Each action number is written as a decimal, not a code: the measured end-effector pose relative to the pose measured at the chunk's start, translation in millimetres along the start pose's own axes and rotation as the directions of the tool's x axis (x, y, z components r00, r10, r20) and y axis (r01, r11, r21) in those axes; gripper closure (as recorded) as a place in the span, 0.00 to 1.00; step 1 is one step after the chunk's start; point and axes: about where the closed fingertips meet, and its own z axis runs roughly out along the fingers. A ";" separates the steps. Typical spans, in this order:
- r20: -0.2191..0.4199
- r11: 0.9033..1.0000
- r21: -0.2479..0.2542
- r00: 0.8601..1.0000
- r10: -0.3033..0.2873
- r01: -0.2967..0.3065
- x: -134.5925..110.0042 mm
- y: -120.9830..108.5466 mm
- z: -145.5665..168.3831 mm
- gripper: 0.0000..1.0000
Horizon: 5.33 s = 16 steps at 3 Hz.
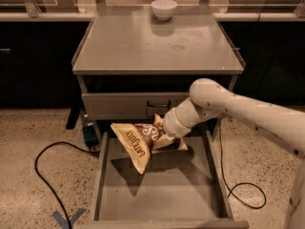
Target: Pick brown chip bag from middle drawer and place on counter
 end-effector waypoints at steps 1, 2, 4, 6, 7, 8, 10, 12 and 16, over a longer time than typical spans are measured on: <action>-0.040 0.997 0.013 0.996 -0.078 0.079 -42.4 1.2 -29.7 1.00; -0.040 0.997 0.013 0.996 -0.078 0.079 -42.4 1.2 -29.7 1.00; -0.025 0.985 0.075 0.988 -0.152 0.154 -106.6 -11.4 -118.5 1.00; -0.035 0.949 0.148 0.961 -0.276 0.278 -180.7 -34.6 -209.4 1.00; -0.075 0.933 0.242 0.964 -0.254 0.265 -191.3 -87.2 -242.0 1.00; -0.142 0.895 0.393 0.976 -0.167 0.210 -190.8 -144.6 -271.5 1.00; -0.130 0.786 0.618 0.988 0.083 0.015 -162.1 -226.2 -301.3 1.00; -0.106 0.758 0.629 0.947 0.303 -0.172 -89.8 -271.0 -272.8 1.00; -0.109 0.769 0.604 0.934 0.339 -0.209 -73.2 -274.3 -257.3 0.36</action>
Offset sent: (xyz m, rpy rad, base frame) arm -0.0008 0.0110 0.0414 -0.0277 -0.0521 0.0430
